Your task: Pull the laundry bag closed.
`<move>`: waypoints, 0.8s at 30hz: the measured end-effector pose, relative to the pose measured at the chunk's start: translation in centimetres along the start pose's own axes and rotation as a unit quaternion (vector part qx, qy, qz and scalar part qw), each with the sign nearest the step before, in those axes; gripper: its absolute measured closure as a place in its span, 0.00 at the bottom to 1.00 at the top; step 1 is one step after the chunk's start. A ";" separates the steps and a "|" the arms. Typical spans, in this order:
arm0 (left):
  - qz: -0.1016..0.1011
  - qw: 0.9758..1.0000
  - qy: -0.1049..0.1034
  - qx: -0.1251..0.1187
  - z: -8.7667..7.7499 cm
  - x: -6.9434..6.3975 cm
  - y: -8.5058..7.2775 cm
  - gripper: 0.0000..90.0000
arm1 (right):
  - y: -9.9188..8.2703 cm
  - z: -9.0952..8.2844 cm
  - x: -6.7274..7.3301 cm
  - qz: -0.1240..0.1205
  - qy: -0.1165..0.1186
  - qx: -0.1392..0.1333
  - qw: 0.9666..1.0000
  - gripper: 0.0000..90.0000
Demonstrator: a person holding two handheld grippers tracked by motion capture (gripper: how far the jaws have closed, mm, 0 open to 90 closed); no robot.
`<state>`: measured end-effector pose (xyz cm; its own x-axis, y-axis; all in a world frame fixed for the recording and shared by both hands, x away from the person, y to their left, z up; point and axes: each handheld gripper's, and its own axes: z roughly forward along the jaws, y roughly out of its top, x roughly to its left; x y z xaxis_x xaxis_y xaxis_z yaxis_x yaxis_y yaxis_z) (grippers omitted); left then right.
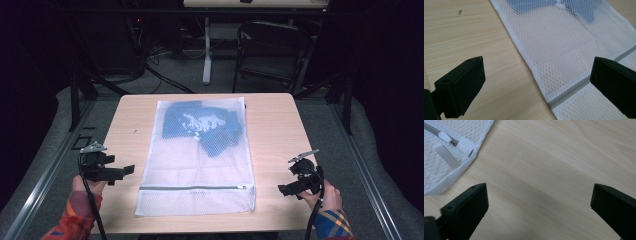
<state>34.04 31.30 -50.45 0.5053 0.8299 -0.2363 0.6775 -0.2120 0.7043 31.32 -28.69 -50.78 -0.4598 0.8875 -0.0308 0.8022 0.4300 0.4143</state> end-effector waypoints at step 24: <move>0.093 0.993 -0.059 0.040 4.5 -6.8 3.4 0.00 | 0.7 -0.6 2.1 -0.018 0.051 -0.033 0.998 0.15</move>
<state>35.32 22.63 -49.51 0.6815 0.7077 -0.1861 0.6040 -0.4004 0.6891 30.68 -26.58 -50.00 -0.5272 0.8486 0.0443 0.7590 0.4468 0.4737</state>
